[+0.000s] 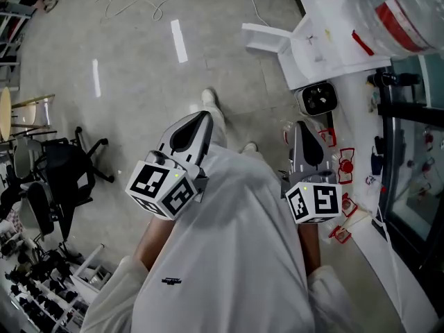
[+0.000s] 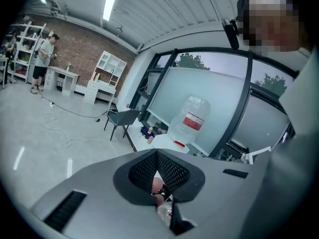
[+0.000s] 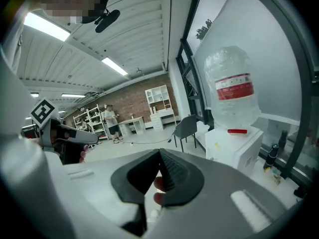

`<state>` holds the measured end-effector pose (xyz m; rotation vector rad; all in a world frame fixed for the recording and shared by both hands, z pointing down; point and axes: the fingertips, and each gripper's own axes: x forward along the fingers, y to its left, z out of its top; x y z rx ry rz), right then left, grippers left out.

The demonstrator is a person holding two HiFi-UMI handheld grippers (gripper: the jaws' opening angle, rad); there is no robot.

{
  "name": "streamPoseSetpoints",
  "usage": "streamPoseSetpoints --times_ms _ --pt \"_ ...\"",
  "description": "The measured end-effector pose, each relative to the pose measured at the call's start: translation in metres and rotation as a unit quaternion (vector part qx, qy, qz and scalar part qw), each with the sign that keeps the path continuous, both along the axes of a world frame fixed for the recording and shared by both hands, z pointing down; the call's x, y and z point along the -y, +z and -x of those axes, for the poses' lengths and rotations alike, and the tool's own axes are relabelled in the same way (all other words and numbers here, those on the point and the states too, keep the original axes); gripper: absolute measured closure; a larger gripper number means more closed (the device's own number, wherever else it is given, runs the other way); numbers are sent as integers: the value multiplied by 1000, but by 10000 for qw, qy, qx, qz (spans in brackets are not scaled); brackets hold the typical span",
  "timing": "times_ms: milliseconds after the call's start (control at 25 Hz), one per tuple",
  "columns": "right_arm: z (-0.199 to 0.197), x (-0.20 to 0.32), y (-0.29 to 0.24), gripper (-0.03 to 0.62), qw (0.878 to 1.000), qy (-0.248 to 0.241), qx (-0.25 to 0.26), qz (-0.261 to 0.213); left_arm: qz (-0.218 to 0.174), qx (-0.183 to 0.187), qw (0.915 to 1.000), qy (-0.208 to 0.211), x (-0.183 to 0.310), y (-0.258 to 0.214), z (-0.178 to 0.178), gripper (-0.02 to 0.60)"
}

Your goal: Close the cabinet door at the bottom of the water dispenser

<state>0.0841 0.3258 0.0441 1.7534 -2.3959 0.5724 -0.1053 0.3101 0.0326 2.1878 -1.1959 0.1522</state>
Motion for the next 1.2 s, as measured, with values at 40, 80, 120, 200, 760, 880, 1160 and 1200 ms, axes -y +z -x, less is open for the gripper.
streamPoseSetpoints --times_ms 40,80,120,200,760,880,1160,1200 --pt "5 15 -1 585 10000 67 19 4 14 -16 10000 41 16 1 4 575" --pt "9 30 -3 585 9999 129 44 4 26 -21 10000 84 33 1 8 575" --pt "14 45 -4 585 9998 179 66 6 34 -15 9999 126 51 1 13 575" --pt "23 78 -7 585 9996 263 69 26 32 -7 9998 203 88 -1 22 575" --pt "70 228 -3 584 9927 1119 -274 352 328 -160 9958 834 270 8 91 575" --pt "72 239 2 583 9918 1169 -272 441 348 -139 9942 1012 287 13 83 575" --pt "62 261 11 585 9945 875 -150 564 471 -23 9950 885 295 19 65 575" --pt "60 263 11 585 9950 818 -117 563 475 -11 9954 838 293 17 62 575"
